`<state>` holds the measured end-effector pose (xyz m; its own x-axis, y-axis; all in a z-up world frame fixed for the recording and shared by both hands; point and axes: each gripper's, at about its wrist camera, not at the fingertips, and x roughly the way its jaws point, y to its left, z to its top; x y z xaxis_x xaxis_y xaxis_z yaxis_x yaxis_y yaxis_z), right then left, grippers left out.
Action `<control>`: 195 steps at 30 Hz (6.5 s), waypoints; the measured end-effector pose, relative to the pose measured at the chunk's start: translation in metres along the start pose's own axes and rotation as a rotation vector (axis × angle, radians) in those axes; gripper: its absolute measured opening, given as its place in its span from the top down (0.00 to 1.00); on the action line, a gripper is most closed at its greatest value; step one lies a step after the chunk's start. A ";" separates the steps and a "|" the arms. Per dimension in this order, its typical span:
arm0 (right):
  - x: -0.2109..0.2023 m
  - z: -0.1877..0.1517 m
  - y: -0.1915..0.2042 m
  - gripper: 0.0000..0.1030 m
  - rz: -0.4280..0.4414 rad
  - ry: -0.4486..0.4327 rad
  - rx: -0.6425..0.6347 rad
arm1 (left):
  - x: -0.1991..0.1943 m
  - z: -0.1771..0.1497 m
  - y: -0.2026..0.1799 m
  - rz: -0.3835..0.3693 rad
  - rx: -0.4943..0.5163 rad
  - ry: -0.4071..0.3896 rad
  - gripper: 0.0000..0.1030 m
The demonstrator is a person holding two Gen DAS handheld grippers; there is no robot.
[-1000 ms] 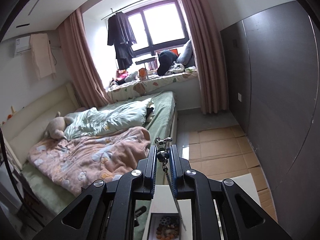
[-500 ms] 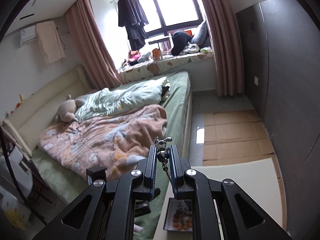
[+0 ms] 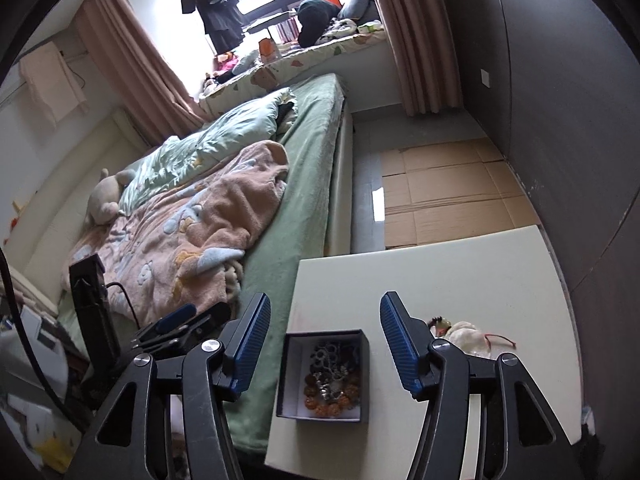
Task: Organize jewelry
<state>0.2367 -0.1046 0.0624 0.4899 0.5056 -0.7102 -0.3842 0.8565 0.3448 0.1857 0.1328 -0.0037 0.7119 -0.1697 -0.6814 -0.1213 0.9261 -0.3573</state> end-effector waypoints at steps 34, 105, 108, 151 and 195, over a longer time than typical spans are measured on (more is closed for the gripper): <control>0.011 -0.078 -0.241 0.00 -0.014 0.097 0.441 | 0.144 -0.091 -0.204 -0.054 0.512 0.338 0.31; 0.149 -0.100 -0.117 0.38 -0.099 0.376 0.099 | 0.066 -0.031 -0.065 -0.087 0.233 0.187 0.97; 0.155 -0.101 -0.109 0.38 -0.114 0.382 0.081 | 0.064 -0.031 -0.057 -0.083 0.228 0.191 0.97; 0.112 -0.068 -0.041 0.50 0.093 0.166 -0.013 | 0.042 -0.007 0.004 -0.084 0.052 0.197 0.32; 0.077 -0.073 -0.146 0.39 0.005 0.167 0.261 | 0.096 -0.025 -0.103 -0.124 0.184 0.276 0.32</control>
<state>0.2738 -0.1986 -0.0877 0.3449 0.5047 -0.7914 -0.1621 0.8625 0.4794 0.2489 0.0124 -0.0480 0.4968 -0.3458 -0.7960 0.0987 0.9338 -0.3440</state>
